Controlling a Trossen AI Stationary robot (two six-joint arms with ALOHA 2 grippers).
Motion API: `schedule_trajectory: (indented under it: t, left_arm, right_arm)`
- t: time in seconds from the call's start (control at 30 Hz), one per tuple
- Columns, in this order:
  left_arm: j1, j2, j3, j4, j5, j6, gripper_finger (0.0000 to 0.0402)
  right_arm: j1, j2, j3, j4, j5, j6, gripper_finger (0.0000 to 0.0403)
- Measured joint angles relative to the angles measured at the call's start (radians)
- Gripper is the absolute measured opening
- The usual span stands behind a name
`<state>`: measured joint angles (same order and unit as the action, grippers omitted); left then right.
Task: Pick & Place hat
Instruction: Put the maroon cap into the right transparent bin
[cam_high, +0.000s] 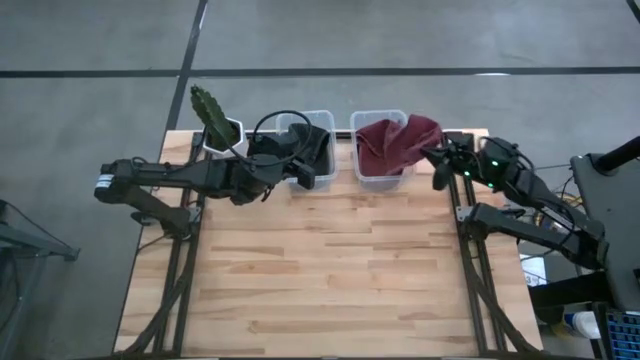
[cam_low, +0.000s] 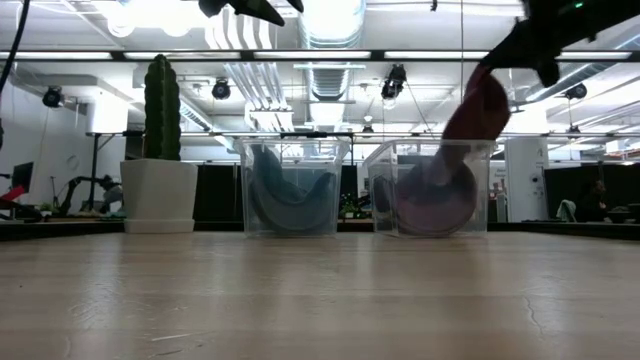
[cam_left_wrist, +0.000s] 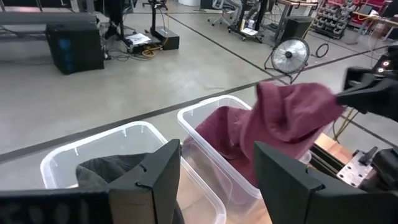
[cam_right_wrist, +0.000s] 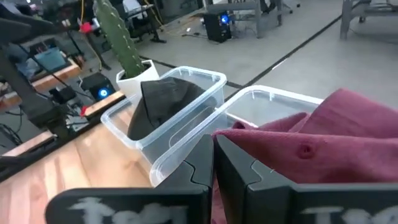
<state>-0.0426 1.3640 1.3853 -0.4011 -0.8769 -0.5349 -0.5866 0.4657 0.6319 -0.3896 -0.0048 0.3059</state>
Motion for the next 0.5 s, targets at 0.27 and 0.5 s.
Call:
schedule_trajectory:
  t: [0.27,0.5]
  left_arm:
    - [0.0,0.0,0.0,0.0,0.048,-0.004,0.0193]
    - [0.0,0.0,0.0,0.0,0.048,0.042,0.0193]
  right_arm:
    - [0.0,0.191,0.128,0.095,-0.01,-0.091,0.0008]
    - [0.0,0.35,0.337,0.073,-0.112,-0.206,0.0008]
